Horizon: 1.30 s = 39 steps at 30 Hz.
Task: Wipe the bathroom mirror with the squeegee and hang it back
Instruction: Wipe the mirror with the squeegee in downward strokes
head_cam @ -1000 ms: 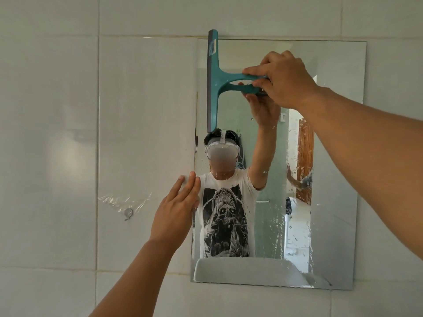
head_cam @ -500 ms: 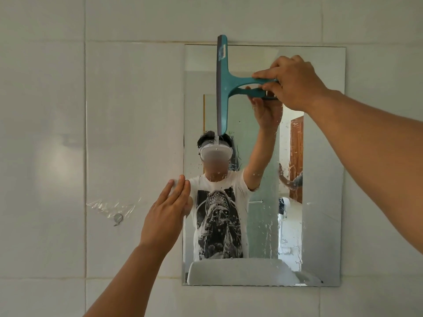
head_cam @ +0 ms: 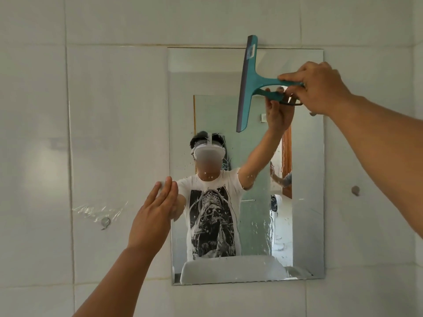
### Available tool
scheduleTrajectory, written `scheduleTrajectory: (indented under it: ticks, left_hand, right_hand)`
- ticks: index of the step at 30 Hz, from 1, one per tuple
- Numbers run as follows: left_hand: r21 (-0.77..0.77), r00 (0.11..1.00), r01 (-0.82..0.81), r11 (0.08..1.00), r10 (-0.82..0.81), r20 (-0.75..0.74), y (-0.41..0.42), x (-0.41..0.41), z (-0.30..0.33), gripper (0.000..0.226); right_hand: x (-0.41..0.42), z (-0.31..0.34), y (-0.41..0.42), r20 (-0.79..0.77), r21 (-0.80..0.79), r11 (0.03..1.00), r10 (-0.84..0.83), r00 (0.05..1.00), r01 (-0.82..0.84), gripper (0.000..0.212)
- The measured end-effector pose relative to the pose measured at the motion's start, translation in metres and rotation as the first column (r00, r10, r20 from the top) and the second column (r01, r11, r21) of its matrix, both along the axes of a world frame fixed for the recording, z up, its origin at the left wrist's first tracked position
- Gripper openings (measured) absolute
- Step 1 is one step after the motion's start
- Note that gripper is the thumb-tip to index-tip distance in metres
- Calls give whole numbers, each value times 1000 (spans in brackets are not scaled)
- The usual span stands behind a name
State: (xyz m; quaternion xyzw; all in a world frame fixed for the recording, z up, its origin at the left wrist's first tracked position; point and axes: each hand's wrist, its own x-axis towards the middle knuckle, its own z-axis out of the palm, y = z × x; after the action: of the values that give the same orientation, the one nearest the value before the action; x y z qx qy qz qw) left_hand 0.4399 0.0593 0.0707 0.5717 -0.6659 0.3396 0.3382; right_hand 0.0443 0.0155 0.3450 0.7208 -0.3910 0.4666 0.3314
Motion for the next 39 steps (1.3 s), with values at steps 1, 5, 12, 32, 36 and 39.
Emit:
scheduleTrajectory:
  ticks: [1,5,12,32,36,39]
  left_hand:
    - [2,1000,-1,1000,1,5,-2,1,0,65]
    - [0,1000,4,1000,-4,17,-6,4,0,69]
    - [-26,999,4,1000,-4,-35,0,-3,0,74]
    - [-3,999,22,1000,-22,-44,3,-3,3,66]
    - [29,999,-12,999,11,31,-3,5,3,64]
    - [51,997,-33,998,30,72,-7,10,3,67]
  right_hand:
    - [-2,0,0,3,5,1000,-4,1000,4,37]
    - [-10,-5,0,20,11,1000,-13,1000,13,36]
    - [-20,-16,-3,62,25,999,-33,998,31,39]
    - [-36,-74,0,321,181,982,-10,947,-51,43]
    - [-28,-92,4,383,208,975,-12,924,-73,43]
    - [-21,-109,6,448,229,967,-5,894,-109,43]
